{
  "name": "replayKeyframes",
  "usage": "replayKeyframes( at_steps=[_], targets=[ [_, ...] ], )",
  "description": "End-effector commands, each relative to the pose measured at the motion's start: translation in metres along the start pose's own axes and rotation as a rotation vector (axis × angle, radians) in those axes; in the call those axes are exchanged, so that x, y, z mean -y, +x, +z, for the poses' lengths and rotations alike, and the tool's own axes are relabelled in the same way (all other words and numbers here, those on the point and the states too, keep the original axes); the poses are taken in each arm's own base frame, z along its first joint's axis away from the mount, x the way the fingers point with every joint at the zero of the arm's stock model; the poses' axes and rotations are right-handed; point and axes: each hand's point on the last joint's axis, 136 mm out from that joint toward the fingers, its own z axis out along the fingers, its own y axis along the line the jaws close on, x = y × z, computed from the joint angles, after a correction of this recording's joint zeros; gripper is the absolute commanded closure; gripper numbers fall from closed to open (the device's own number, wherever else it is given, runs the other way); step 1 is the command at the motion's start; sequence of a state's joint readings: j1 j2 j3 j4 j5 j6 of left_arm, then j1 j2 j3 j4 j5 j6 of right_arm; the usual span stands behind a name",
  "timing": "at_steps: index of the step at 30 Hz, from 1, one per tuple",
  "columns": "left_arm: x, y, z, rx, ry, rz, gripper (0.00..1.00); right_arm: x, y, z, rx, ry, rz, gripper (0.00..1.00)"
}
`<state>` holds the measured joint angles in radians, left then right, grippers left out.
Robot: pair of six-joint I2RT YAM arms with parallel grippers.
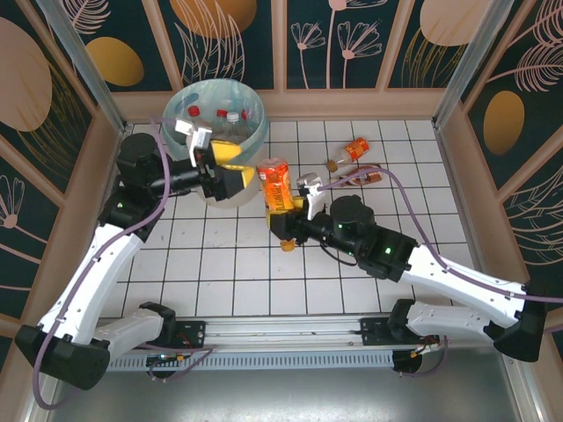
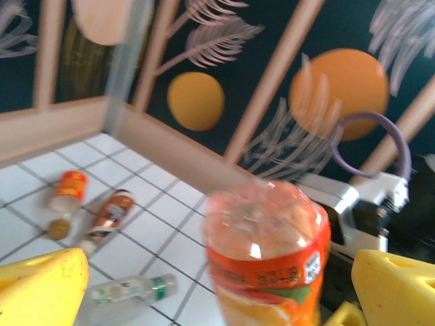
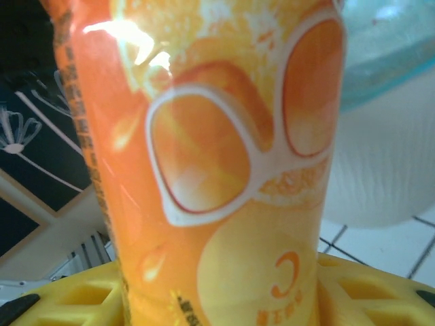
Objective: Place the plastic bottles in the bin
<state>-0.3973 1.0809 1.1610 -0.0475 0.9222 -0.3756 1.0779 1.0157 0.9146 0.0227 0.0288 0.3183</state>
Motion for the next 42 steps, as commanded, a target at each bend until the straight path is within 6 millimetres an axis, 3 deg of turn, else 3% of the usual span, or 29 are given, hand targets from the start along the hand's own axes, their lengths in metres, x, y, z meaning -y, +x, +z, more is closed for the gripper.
replayKeyframes(
  at_steps=[1,8,10,13,17,20,23,28,30,32,36,42],
  targets=[
    [0.035,0.01,0.008,-0.037,0.159,0.045,0.02,-0.028,-0.027,-0.001,0.104,-0.114,-0.067,0.51],
    [0.03,0.013,0.017,-0.04,0.151,0.015,0.04,-0.048,-0.028,0.003,0.109,-0.177,-0.109,0.51],
    [0.029,0.012,0.018,-0.032,0.15,0.011,0.12,-0.05,-0.027,0.003,0.106,-0.183,-0.109,0.51],
    [0.03,0.009,0.017,-0.013,0.149,0.025,0.33,-0.051,-0.025,0.003,0.099,-0.186,-0.112,0.5],
    [0.031,0.007,0.018,-0.008,0.15,0.022,0.38,-0.051,-0.025,0.003,0.097,-0.185,-0.112,0.5],
    [0.031,0.006,0.019,-0.006,0.161,0.021,0.5,-0.05,-0.024,0.003,0.098,-0.178,-0.111,0.49],
    [0.029,-0.001,0.018,0.021,0.132,0.034,0.51,-0.044,-0.026,0.003,0.107,-0.147,-0.102,0.42],
    [0.018,-0.037,0.01,0.151,-0.017,0.057,0.52,-0.018,-0.035,0.0,0.145,0.007,-0.058,0.22],
    [0.007,-0.058,0.002,0.226,-0.13,0.054,0.48,-0.001,-0.04,-0.005,0.169,0.107,-0.034,0.2],
    [-0.01,-0.079,-0.008,0.294,-0.276,0.045,0.55,0.02,-0.045,-0.016,0.203,0.229,0.001,0.2],
    [-0.037,-0.117,-0.036,0.418,-0.539,0.035,0.59,0.061,-0.053,-0.051,0.305,0.448,0.107,0.19],
    [-0.063,-0.164,-0.071,0.553,-0.834,0.137,0.62,0.071,-0.055,-0.077,0.38,0.462,0.162,0.19]
  ],
)
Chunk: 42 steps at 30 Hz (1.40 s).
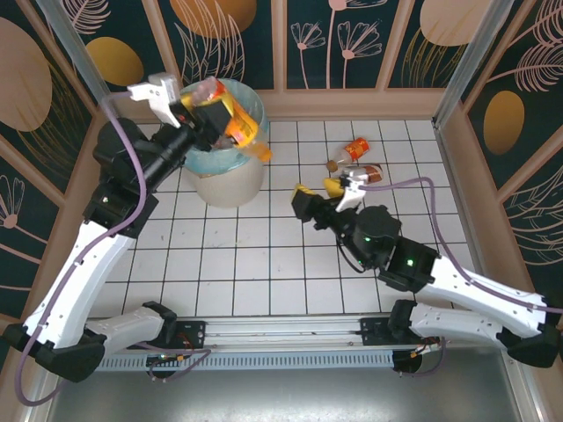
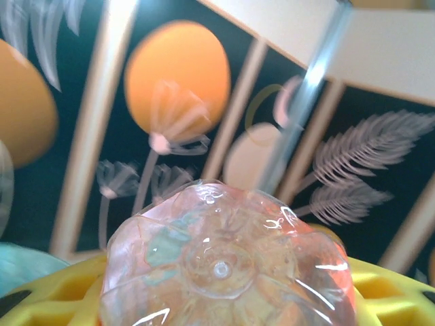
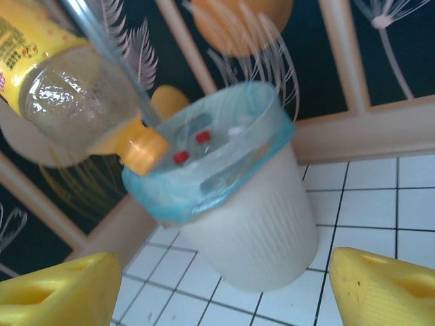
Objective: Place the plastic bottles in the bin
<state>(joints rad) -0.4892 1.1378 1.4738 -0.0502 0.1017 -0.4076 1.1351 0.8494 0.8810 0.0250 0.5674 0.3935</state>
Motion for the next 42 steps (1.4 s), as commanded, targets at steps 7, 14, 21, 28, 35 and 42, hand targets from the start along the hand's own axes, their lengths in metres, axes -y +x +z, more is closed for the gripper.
replayKeyframes(
  at_steps=[7,14,21,28,35,42],
  targets=[
    [-0.085,-0.039,0.043,0.124,-0.466,0.262,0.67,0.018,-0.006,-0.006,0.03,0.09,0.043,0.19],
    [-0.144,-0.049,0.065,0.165,-0.551,0.237,0.68,0.014,-0.011,-0.008,0.027,0.076,0.048,0.19],
    [-0.181,-0.017,0.093,0.101,-0.573,0.3,0.7,0.013,-0.002,-0.005,-0.004,0.068,0.059,0.19],
    [-0.223,0.041,0.101,0.033,-0.609,0.304,0.67,0.015,0.014,-0.003,-0.045,0.068,0.103,0.2],
    [-0.242,0.086,0.108,-0.1,-0.582,0.245,0.48,0.02,0.029,-0.002,-0.085,0.082,0.131,0.2],
    [-0.225,0.062,0.1,-0.074,-0.562,0.243,0.2,0.02,0.031,-0.001,-0.095,0.092,0.131,0.2]
  ],
)
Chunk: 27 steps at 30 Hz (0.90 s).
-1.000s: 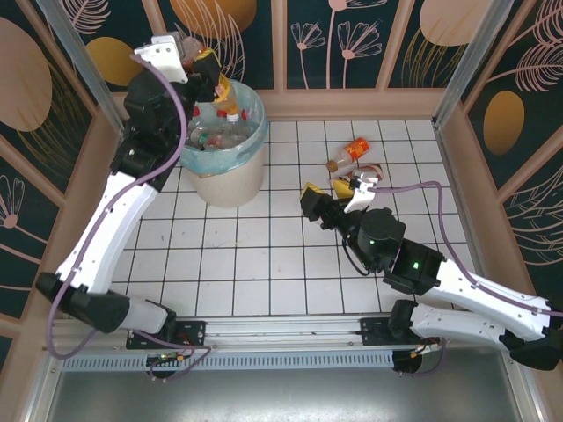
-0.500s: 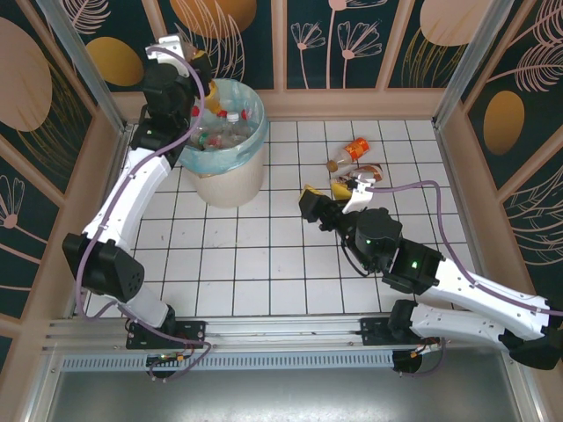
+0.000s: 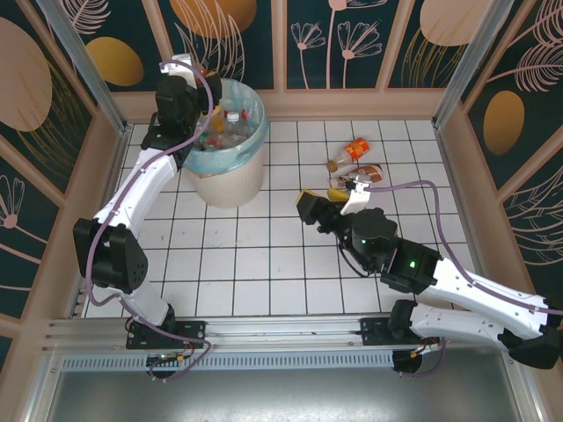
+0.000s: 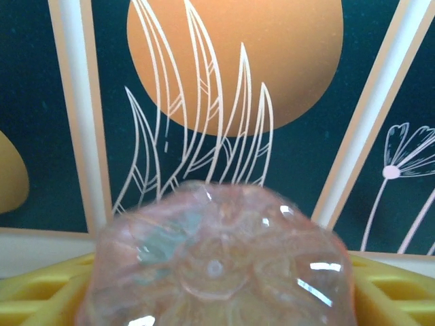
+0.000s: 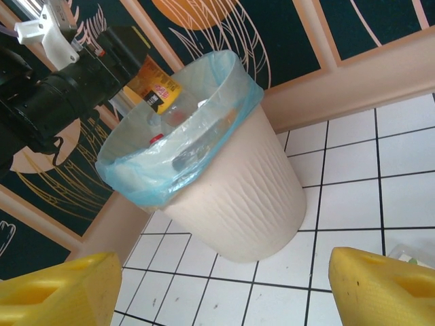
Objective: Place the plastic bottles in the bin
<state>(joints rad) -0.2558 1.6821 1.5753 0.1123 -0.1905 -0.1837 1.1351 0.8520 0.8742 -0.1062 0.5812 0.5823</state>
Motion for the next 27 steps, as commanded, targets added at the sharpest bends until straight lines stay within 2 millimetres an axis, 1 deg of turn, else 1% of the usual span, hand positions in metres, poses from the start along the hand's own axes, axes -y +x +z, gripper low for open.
replayKeyframes(
  at_steps=[1,5,7,10,12,14,19,22,27],
  targets=[
    [0.001,-0.036,-0.02,0.053,0.01,-0.014,0.19,0.004,0.004,0.001,-0.004,0.019,0.02,0.2],
    [-0.001,-0.056,-0.031,0.092,-0.008,0.0,0.19,0.004,0.006,0.003,-0.005,0.021,0.014,0.2],
    [-0.003,-0.059,-0.029,0.088,-0.023,0.011,0.21,0.003,0.007,0.005,-0.006,0.02,0.009,0.2],
    [-0.005,-0.053,-0.022,0.057,-0.045,0.022,0.23,0.003,0.008,0.007,-0.009,0.024,0.003,0.2],
    [-0.005,-0.044,-0.016,0.029,-0.044,0.024,0.25,0.003,0.009,0.007,-0.011,0.025,0.002,0.2],
    [-0.006,-0.031,-0.011,-0.006,-0.051,0.02,0.31,0.004,0.01,0.007,-0.013,0.029,0.004,0.2],
    [-0.013,-0.002,-0.008,-0.071,-0.073,0.015,0.53,0.007,0.011,0.007,-0.015,0.04,0.004,0.2],
    [-0.019,0.018,-0.012,-0.109,-0.09,0.014,0.55,0.008,0.012,0.007,-0.014,0.044,0.004,0.2],
    [-0.034,0.064,-0.012,-0.203,-0.142,0.04,0.54,0.009,0.016,0.011,-0.023,0.05,-0.001,0.19]
  ],
)
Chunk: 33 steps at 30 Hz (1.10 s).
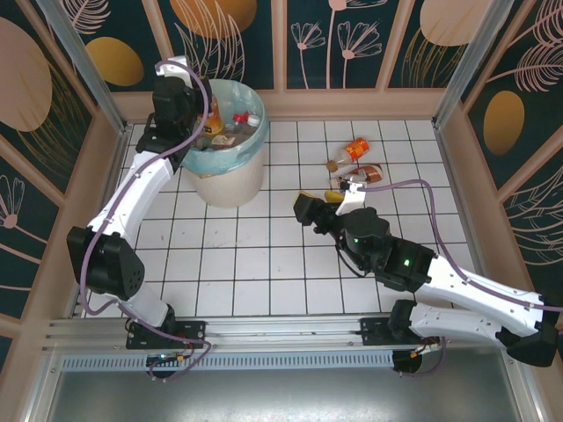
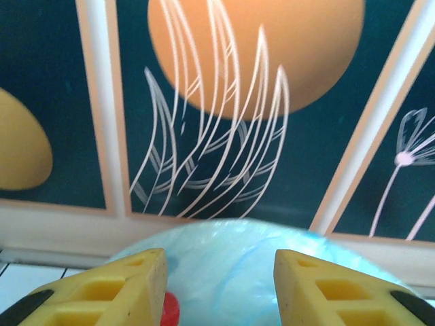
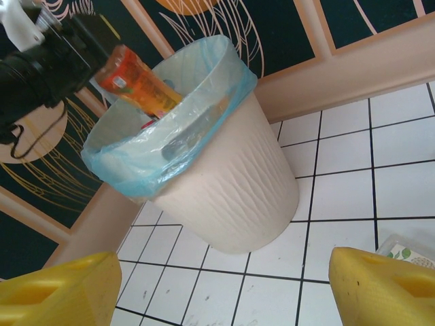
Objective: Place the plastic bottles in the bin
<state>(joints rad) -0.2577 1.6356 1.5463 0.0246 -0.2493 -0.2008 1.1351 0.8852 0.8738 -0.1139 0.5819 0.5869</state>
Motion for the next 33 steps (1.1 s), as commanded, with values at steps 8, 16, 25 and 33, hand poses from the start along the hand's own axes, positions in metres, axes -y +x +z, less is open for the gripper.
replayKeyframes(
  at_steps=[8,16,25,33],
  targets=[
    [-0.027,0.088,0.014,-0.243,-0.097,0.058,0.54,0.006,0.011,0.01,-0.017,0.026,0.012,0.19],
    [-0.047,0.124,0.014,-0.348,-0.143,0.046,0.53,0.01,0.014,0.011,-0.029,0.035,0.018,0.19],
    [-0.072,0.164,0.006,-0.479,-0.191,0.058,0.51,0.012,0.016,0.015,-0.048,0.034,0.024,0.19],
    [-0.062,0.088,-0.012,-0.365,-0.159,0.057,0.38,0.014,0.02,0.018,-0.062,0.035,0.033,0.19]
  ],
)
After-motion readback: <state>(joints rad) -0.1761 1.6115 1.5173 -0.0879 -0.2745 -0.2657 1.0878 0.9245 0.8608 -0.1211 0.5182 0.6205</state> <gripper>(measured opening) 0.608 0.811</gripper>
